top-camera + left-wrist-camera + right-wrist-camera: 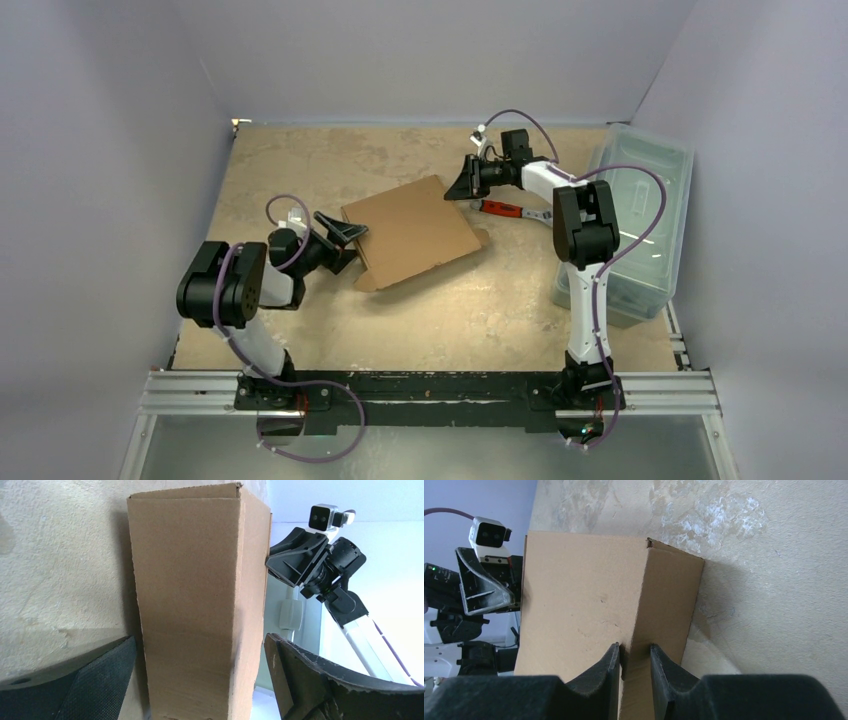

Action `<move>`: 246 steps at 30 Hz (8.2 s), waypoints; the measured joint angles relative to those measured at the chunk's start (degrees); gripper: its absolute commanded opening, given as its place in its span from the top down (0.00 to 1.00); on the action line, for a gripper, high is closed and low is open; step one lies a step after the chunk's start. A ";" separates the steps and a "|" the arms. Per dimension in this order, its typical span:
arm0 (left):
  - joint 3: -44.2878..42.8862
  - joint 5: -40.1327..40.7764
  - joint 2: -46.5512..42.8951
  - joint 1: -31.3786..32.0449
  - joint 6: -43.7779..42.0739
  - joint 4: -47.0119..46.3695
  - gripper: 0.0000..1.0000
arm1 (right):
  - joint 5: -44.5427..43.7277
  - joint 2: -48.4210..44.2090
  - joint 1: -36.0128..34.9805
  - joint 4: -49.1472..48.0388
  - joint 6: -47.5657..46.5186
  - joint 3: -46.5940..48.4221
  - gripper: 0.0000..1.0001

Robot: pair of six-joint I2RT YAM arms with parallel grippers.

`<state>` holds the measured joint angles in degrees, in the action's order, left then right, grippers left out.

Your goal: Fold the paper box

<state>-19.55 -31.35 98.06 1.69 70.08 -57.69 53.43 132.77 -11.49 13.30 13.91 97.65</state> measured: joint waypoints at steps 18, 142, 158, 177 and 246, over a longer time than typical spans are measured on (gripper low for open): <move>-0.52 0.31 4.11 3.06 7.98 -11.39 0.24 | 0.31 0.04 0.52 0.09 0.00 0.07 0.75; -45.29 7.50 -38.29 -3.82 -27.54 72.57 0.08 | 1.29 -24.96 -17.20 -22.45 19.54 -18.05 0.49; -35.82 6.16 -39.26 -3.82 -29.40 73.31 0.09 | 4.83 -10.03 -13.53 -41.83 44.35 -23.67 0.43; -26.84 5.42 -34.53 -3.82 -30.93 78.07 0.11 | -5.97 -4.00 -13.35 -17.25 18.93 -12.92 0.18; -12.81 20.52 -32.79 4.09 -31.12 71.30 0.14 | -32.87 -26.45 -30.36 0.96 -51.23 -22.27 0.59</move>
<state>-32.36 -10.83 65.28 5.78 38.96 13.61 20.56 106.32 -41.85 14.26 -37.32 75.37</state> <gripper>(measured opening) 0.832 0.240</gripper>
